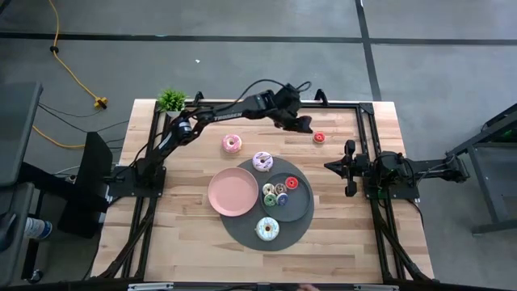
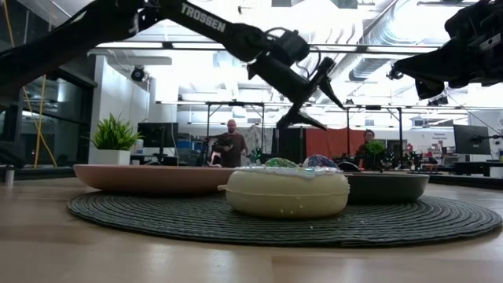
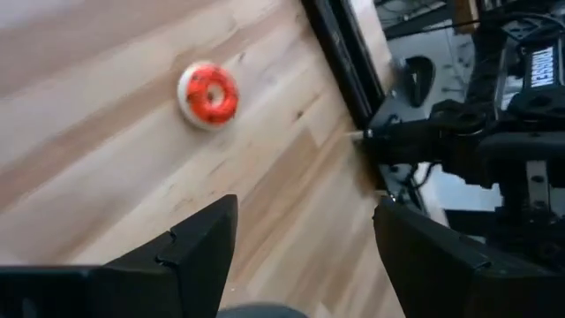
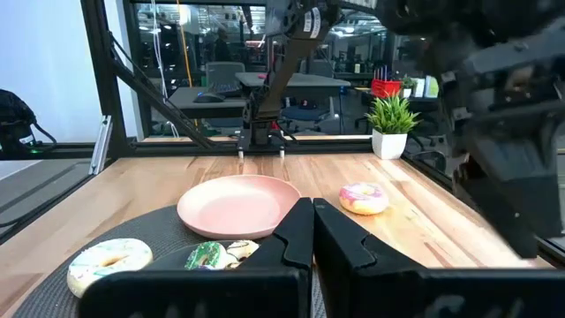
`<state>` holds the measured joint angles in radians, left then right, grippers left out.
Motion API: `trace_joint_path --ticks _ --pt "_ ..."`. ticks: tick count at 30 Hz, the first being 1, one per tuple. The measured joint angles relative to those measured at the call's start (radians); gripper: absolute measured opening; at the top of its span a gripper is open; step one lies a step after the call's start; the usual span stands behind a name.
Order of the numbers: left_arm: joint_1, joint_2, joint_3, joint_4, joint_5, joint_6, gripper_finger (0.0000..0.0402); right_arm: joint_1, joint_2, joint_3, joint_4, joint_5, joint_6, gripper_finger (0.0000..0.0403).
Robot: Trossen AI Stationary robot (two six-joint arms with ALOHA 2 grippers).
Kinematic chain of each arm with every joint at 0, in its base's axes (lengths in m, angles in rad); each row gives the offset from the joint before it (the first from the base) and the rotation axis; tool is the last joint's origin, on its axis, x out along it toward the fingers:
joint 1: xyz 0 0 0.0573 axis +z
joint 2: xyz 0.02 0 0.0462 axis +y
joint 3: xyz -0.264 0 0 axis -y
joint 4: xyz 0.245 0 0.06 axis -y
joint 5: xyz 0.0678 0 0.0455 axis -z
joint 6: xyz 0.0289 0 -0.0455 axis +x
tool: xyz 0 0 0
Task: Pick & Place donuts
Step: Put the small red donut on the black plate
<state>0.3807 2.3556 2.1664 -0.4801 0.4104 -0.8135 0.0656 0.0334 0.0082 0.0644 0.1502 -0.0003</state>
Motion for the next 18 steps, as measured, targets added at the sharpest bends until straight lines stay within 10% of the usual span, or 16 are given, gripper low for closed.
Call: trace_joint_path --ticks 6,18 --pt "0.034 0.068 -0.004 0.121 0.066 -0.153 0.0257 0.000 0.000 0.000 -0.001 0.000 0.000 0.0000" --pt "0.050 0.155 0.001 0.362 -0.168 -0.474 0.0257 0.000 0.006 0.000 0.000 0.000 0.000 0.0000"
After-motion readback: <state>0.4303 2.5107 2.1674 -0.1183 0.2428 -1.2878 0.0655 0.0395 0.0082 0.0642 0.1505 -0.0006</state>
